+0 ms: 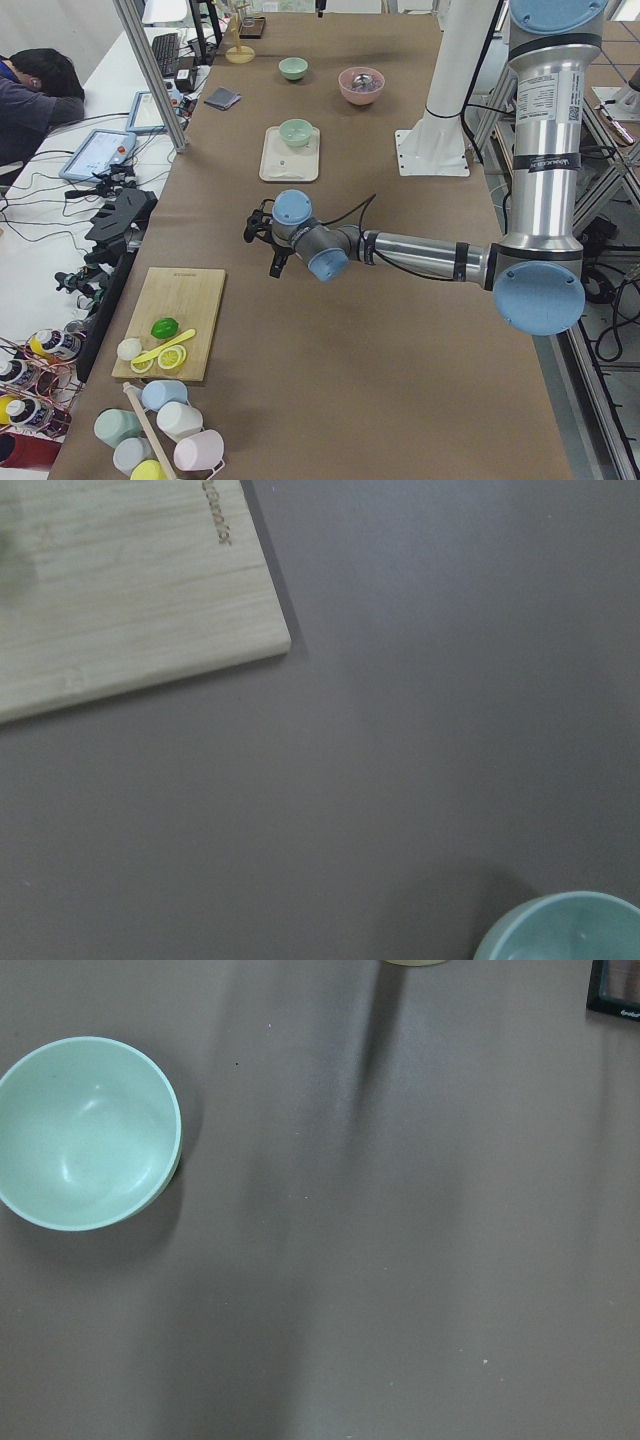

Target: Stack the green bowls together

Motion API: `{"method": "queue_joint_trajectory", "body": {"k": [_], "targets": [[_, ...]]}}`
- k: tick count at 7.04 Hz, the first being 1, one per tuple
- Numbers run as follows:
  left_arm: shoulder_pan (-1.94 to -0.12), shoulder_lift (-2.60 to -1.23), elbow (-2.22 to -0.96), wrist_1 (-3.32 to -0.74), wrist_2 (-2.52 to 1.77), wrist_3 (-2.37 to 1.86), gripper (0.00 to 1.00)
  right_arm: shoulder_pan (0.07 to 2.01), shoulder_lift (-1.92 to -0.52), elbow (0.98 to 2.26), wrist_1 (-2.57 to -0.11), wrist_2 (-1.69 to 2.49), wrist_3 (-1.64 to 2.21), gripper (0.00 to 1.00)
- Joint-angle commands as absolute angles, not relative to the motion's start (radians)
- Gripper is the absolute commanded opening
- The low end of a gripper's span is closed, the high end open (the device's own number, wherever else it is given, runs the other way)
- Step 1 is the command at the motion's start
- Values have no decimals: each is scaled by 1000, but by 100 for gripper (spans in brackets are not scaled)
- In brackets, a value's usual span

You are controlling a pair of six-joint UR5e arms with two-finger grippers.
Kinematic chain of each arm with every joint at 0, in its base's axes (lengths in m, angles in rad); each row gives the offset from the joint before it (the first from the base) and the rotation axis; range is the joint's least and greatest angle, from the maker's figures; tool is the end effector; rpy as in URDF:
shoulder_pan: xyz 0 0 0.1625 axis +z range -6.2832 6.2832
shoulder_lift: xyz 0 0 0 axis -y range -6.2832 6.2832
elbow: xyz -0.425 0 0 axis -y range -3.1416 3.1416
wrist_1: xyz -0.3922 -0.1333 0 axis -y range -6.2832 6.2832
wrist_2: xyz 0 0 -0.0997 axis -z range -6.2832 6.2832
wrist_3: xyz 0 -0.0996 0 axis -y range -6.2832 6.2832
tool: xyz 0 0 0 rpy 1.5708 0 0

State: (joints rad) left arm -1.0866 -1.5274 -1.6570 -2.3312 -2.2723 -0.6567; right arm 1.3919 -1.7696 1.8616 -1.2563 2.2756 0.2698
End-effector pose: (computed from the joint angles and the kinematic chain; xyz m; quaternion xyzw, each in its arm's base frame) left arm 0.1704 -0.4723 0.5514 0.1382 0.4644 0.0594 0.8728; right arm -0.0085 -0.4336 0.5734 0.1095 -0.3717 -0.0278 0.9214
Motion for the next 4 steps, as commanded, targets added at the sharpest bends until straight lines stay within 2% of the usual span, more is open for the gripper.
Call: {"method": "queue_joint_trajectory", "body": {"k": [1, 2, 4], "targets": [[-965, -1517, -1657, -2393, -2171, -788, 94, 1365, -1770, 1861, -1236, 2261, 325, 100], [-930, -1519, -1655, -2404, -2142, -810, 84, 1365, -1770, 1861, -1236, 2261, 325, 100], [-914, -1513, -1655, -2407, -2132, -801, 47, 1365, -1772, 1861, -1236, 2263, 325, 100]]}}
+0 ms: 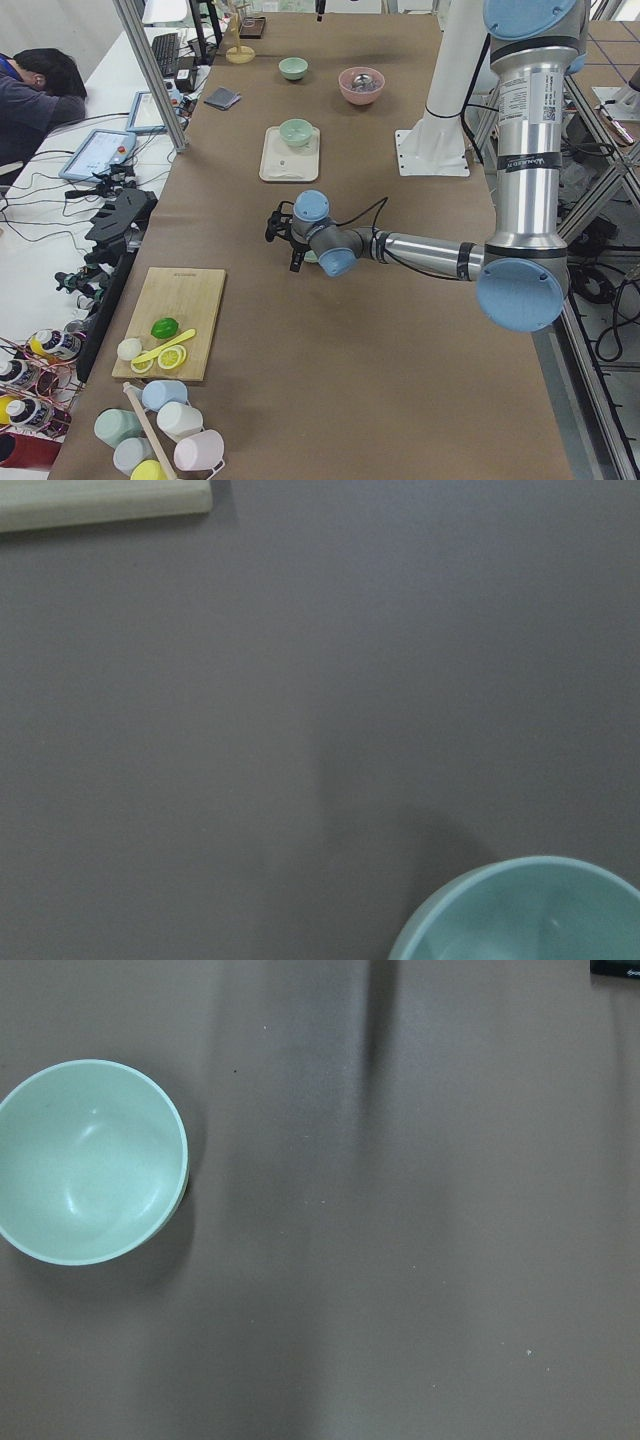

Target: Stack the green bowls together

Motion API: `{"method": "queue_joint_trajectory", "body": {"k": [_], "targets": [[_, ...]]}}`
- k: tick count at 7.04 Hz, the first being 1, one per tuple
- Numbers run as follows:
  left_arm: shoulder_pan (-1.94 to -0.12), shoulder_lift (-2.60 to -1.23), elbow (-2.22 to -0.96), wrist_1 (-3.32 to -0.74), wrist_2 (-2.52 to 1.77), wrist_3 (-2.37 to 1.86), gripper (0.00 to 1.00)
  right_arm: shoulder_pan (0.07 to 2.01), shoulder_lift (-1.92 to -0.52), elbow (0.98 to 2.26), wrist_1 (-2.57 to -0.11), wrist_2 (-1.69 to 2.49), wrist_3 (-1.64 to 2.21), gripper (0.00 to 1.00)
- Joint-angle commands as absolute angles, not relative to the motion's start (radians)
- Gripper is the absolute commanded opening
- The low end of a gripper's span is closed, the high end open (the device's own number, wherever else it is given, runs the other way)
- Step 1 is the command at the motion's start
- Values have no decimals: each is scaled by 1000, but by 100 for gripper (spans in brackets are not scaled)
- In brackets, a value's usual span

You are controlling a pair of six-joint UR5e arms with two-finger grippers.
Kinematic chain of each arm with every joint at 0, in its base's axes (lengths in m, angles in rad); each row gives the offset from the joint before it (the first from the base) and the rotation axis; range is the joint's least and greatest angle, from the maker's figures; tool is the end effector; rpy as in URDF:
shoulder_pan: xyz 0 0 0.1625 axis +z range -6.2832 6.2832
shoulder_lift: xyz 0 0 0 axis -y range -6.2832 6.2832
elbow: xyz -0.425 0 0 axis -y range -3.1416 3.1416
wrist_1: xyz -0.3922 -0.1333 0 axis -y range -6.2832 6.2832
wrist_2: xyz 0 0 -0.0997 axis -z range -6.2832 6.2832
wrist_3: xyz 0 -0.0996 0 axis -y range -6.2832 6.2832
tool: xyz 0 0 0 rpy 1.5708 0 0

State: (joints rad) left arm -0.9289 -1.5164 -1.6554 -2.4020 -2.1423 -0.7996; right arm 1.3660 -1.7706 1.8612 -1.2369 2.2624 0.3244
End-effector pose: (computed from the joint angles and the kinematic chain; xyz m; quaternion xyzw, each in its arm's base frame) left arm 0.2342 -0.4460 0.5539 0.1319 0.4568 0.0486 0.8784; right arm -0.0189 -0.4339 0.5724 0.1046 -0.3716 -0.0163 0.9223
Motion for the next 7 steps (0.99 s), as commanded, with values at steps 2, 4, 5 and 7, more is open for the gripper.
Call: {"method": "queue_joint_trajectory", "body": {"k": [2, 4, 5, 7], "targets": [[-905, -1503, -1655, -2433, -2132, -799, 22, 1365, -1770, 1861, -1236, 2261, 325, 100], [-905, -1503, -1657, -2434, -2132, -798, 15, 1365, -1770, 1861, -1236, 2261, 325, 100], [-904, -1503, -1657, -2434, -2131, -798, 15, 1365, -1772, 1861, -1236, 2261, 325, 100], [-903, -1503, -1657, -2434, -2131, -796, 14, 1365, -1770, 1861, -1236, 2260, 325, 100]]}}
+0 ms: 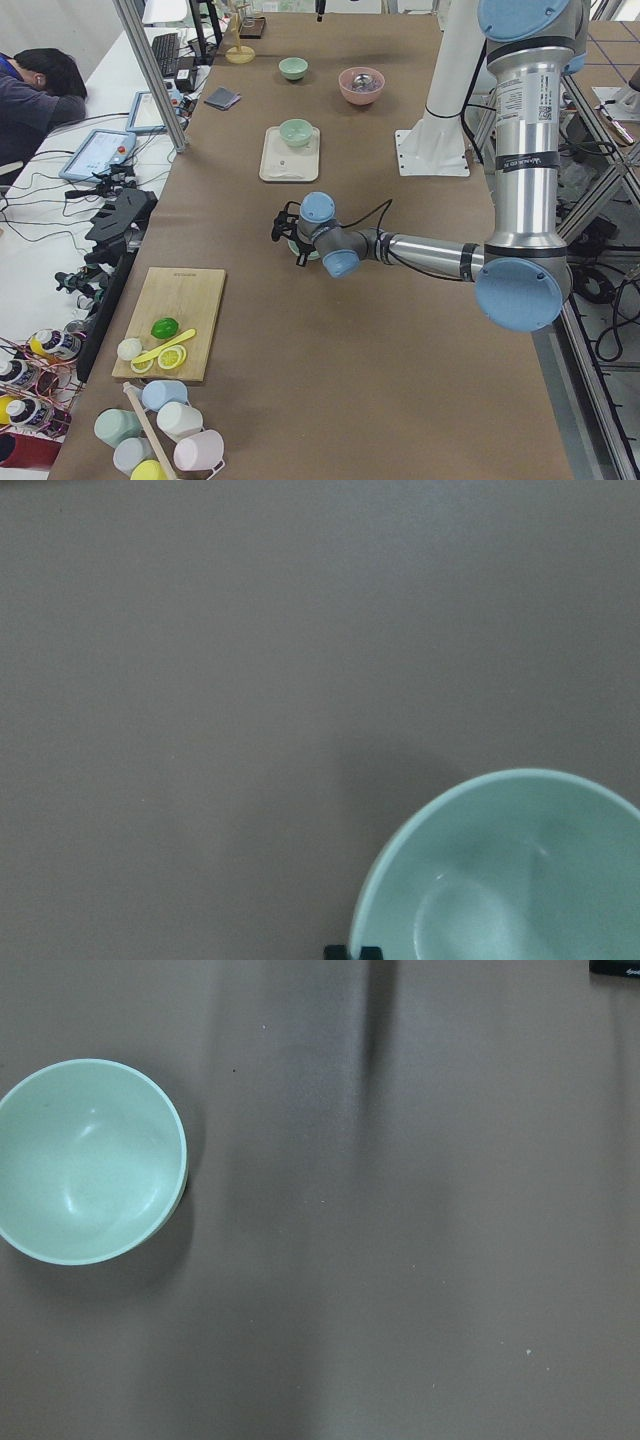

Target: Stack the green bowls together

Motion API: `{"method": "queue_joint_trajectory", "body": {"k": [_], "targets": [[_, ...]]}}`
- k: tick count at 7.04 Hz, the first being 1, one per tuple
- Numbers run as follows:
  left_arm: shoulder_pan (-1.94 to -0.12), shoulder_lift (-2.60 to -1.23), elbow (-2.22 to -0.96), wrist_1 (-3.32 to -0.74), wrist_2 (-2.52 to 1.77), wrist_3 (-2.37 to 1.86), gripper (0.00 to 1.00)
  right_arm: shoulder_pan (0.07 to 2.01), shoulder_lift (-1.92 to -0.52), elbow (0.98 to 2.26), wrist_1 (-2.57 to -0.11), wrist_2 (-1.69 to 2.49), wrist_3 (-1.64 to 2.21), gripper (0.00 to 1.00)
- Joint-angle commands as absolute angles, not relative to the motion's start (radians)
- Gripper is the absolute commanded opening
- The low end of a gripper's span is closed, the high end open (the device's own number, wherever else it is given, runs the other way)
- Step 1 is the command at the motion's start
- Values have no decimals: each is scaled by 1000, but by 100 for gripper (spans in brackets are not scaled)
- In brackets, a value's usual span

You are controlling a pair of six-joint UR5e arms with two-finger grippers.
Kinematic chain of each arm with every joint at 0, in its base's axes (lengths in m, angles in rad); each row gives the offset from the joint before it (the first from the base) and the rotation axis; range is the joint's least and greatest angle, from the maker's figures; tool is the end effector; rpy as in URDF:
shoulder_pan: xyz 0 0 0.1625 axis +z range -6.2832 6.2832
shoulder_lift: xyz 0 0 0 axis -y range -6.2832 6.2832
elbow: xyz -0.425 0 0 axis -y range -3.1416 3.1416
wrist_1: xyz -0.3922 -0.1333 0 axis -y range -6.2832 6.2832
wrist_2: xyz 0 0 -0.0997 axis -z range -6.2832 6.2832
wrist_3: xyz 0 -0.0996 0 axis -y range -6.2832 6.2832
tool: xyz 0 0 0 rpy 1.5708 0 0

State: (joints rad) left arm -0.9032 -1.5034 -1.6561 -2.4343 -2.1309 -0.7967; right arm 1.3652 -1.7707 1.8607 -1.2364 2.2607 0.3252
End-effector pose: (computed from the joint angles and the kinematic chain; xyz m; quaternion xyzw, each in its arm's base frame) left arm 0.2415 -0.4362 0.5563 0.1378 0.4600 0.0616 0.8750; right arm -0.0191 -0.4339 0.5727 0.1046 -0.3710 -0.0161 0.9226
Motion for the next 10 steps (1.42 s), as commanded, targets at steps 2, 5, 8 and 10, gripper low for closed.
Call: {"method": "queue_joint_trajectory", "body": {"k": [2, 5, 8, 10], "targets": [[-904, -1506, -1690, -2433, -2141, -799, 0, 1365, -1770, 1861, -1236, 2260, 325, 100], [-900, -1615, -1755, -2308, -2161, -822, 0, 1365, -1770, 1861, -1236, 2260, 325, 100], [-803, -1942, -1801, -1963, -2137, -1024, 0, 1365, -1772, 1861, -1236, 2260, 325, 100], [-665, -2153, -1792, -1757, -1977, -1150, 0, 1365, -1772, 1856, -1236, 2258, 327, 100]]}}
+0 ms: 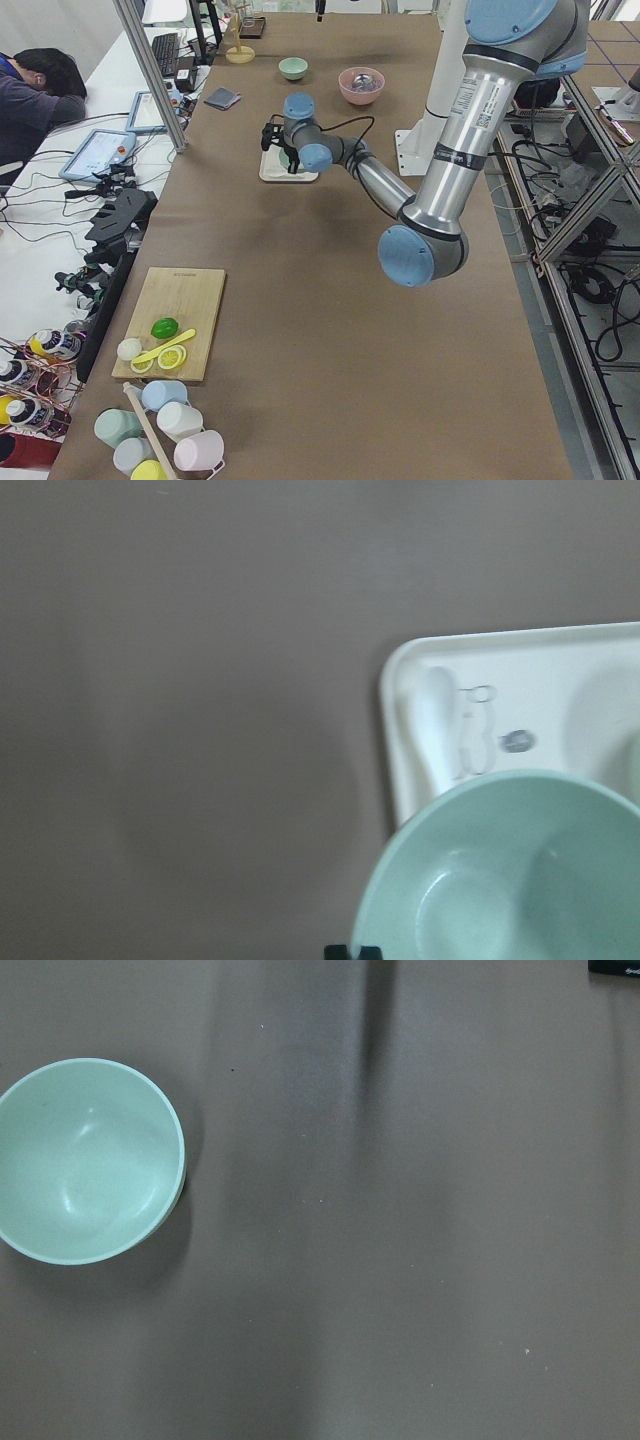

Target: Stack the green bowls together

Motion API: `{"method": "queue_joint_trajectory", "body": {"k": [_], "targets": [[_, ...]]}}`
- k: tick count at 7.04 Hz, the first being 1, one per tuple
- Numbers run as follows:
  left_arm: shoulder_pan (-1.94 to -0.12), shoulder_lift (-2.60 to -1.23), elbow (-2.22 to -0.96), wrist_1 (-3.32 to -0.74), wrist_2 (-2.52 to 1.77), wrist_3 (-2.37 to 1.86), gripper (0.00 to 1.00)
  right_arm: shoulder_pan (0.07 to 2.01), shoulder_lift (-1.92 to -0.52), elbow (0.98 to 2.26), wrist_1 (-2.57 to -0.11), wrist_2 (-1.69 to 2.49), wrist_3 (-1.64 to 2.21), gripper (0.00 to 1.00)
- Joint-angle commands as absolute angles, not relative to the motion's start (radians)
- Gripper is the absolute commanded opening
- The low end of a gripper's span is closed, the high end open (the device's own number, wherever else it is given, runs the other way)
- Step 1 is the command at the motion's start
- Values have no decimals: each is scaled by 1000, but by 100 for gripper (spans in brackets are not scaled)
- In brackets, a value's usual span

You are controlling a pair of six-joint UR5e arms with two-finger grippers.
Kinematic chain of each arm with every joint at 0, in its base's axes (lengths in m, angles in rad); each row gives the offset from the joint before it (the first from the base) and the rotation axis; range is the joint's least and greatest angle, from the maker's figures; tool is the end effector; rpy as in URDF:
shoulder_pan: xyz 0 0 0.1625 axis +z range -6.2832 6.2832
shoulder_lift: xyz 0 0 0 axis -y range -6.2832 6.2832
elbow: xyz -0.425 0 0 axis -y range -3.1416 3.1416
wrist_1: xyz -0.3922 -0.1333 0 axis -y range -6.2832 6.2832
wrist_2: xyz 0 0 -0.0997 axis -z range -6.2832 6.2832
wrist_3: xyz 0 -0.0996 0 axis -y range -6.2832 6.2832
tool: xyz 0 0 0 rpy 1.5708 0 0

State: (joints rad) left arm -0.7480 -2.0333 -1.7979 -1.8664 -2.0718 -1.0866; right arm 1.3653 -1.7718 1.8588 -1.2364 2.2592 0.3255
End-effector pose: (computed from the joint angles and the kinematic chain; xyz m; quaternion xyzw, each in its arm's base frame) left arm 0.3964 -0.4844 0.2585 0.0865 0.5001 0.0039 0.8616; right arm -0.0188 -0.4336 0.5743 0.1034 -0.3701 -0.0152 0.9231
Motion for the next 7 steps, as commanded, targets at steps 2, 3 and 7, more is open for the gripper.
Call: {"method": "queue_joint_trajectory", "body": {"k": [2, 3, 7], "targets": [[-600, -2338, -1625, -1753, -1910, -1261, 0, 1365, -1770, 1856, -1235, 2258, 325, 100], [-580, -2397, -1558, -1761, -1864, -1273, 0, 1365, -1770, 1856, -1235, 2258, 327, 100], [-580, -2439, -1410, -1868, -1859, -1285, 0, 1365, -1769, 1856, -1235, 2258, 327, 100]]}}
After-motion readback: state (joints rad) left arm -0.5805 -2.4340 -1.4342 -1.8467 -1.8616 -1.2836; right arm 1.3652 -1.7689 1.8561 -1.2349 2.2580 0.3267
